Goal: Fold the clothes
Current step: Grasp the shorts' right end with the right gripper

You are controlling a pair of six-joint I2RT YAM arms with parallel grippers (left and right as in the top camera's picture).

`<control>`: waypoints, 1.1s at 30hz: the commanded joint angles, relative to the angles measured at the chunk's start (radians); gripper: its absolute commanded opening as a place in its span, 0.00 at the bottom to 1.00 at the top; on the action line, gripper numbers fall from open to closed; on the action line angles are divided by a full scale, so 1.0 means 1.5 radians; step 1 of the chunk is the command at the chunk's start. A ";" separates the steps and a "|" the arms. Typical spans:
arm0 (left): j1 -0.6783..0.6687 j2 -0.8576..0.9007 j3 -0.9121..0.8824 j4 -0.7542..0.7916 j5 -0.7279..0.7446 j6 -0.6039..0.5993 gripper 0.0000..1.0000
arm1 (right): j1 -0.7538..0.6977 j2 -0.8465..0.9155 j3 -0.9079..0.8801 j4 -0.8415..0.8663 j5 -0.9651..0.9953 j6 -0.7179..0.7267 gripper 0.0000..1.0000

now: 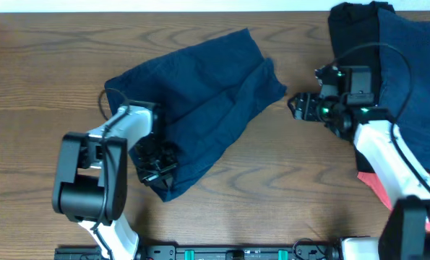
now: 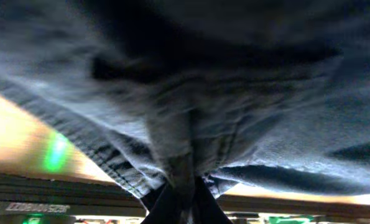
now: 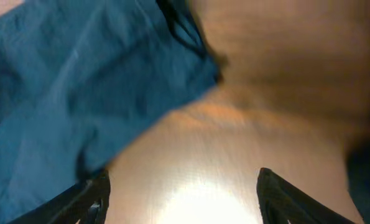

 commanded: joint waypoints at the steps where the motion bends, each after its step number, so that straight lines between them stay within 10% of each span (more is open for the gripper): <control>1: 0.044 -0.022 0.005 -0.006 -0.040 0.009 0.06 | 0.026 0.042 0.008 0.056 -0.010 0.006 0.74; 33: 0.118 -0.029 0.005 0.032 -0.082 0.011 0.06 | 0.099 0.224 0.009 0.330 -0.032 0.004 0.63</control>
